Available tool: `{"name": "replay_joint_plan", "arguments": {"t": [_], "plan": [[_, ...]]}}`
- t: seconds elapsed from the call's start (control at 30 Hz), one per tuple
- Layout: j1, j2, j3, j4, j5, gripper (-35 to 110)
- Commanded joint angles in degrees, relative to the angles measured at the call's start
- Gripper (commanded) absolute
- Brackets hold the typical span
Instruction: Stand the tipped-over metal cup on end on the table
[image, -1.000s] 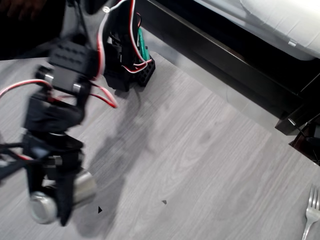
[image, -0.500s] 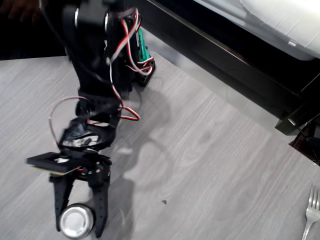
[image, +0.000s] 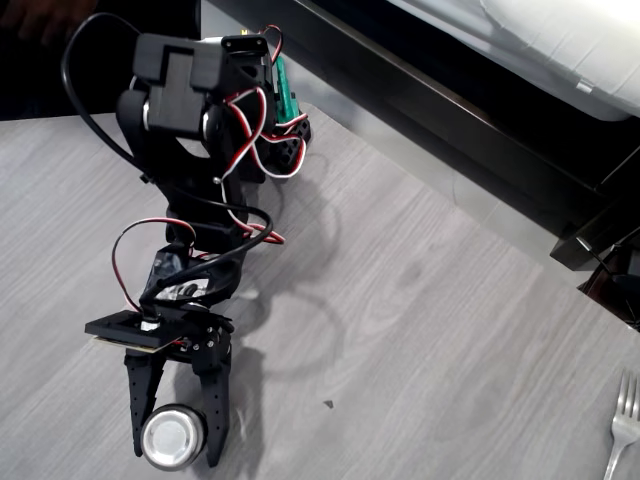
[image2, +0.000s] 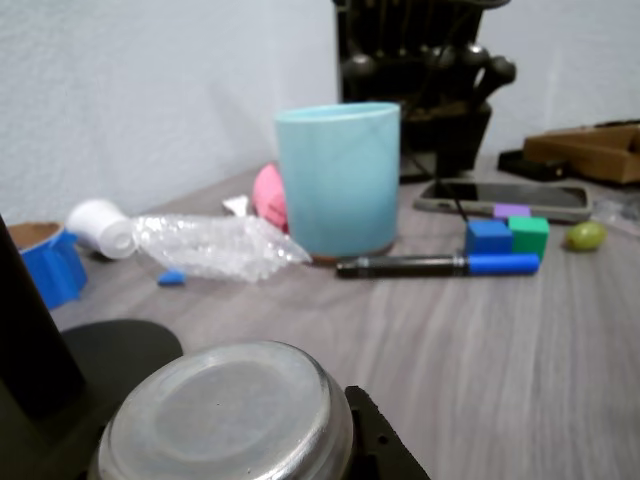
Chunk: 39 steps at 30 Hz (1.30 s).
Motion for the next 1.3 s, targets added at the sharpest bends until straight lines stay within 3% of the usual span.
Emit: {"name": "replay_joint_plan", "arguments": {"t": [0.0, 0.03, 0.13, 0.17, 0.37, 0.53, 0.63, 0.73, 0.8, 0.87, 1.03, 1.27], "plan": [[-0.26, -1.05, -1.67, -4.57, -0.18, 0], [-0.26, -1.58, -1.67, -4.83, -0.18, 1], [0.09, -4.13, -2.46, -7.21, -0.44, 30], [0.09, -4.75, -2.64, -8.09, -0.44, 34], [0.97, -2.29, -2.29, -8.00, 0.00, 39], [2.11, 9.40, 0.44, -0.44, 4.22, 43], [3.08, 27.51, 3.34, 17.93, 12.39, 43], [4.13, 51.50, 2.46, 51.77, 25.40, 41], [4.39, 63.54, -2.81, 78.13, 37.53, 25], [4.22, 68.55, -6.59, 93.69, 46.41, 3], [2.37, 71.28, -6.15, 111.27, 61.87, 0], [1.58, 67.68, -4.92, 121.38, 75.50, 0]]}}
